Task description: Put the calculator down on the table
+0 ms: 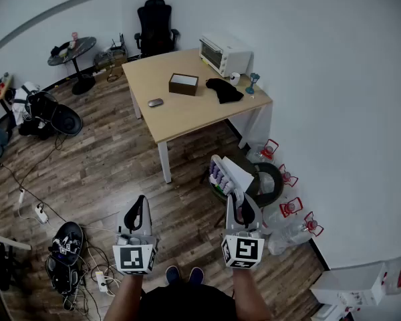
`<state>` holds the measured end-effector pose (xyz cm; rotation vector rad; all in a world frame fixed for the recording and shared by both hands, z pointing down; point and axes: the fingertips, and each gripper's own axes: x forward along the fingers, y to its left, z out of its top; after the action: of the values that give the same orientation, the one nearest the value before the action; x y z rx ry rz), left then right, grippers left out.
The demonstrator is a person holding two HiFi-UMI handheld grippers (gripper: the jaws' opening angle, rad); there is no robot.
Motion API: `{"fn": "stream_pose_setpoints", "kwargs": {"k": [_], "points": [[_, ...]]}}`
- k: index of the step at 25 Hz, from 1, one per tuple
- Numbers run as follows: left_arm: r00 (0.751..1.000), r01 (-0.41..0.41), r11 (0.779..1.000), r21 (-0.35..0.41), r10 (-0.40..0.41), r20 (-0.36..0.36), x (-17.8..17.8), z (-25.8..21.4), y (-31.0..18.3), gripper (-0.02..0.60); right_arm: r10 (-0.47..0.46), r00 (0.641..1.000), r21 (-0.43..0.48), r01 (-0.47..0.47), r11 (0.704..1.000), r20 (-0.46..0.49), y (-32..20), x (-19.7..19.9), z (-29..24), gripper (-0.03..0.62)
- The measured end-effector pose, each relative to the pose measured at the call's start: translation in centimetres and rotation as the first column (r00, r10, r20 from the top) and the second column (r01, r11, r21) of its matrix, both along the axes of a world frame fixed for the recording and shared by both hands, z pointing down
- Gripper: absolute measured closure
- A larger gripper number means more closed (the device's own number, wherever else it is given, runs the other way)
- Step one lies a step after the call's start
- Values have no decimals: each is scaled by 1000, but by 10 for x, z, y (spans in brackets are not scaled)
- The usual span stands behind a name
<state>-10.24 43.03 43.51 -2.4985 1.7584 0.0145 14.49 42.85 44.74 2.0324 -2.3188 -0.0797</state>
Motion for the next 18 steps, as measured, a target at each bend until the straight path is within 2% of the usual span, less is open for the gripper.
{"fn": "stream_pose_setpoints", "kwargs": {"k": [4,11,15,18], "points": [[999,-7,1000,-7,6,-41,-1,-2,-5,586,0,1000,4,0,1000,-6,-5,1,-3,484],[999,-18,1000,1,18,-44,-11,-1,-3,588,-5,1000,26,5,1000,-23,0,-11,-8,484],[999,-37,999,7,37,-17,-15,0,-3,587,-4,1000,31,4,999,-17,4,-18,-9,484],[999,-39,999,15,39,-35,-23,-1,1,588,-8,1000,33,8,999,-24,9,-26,-10,484]]}}
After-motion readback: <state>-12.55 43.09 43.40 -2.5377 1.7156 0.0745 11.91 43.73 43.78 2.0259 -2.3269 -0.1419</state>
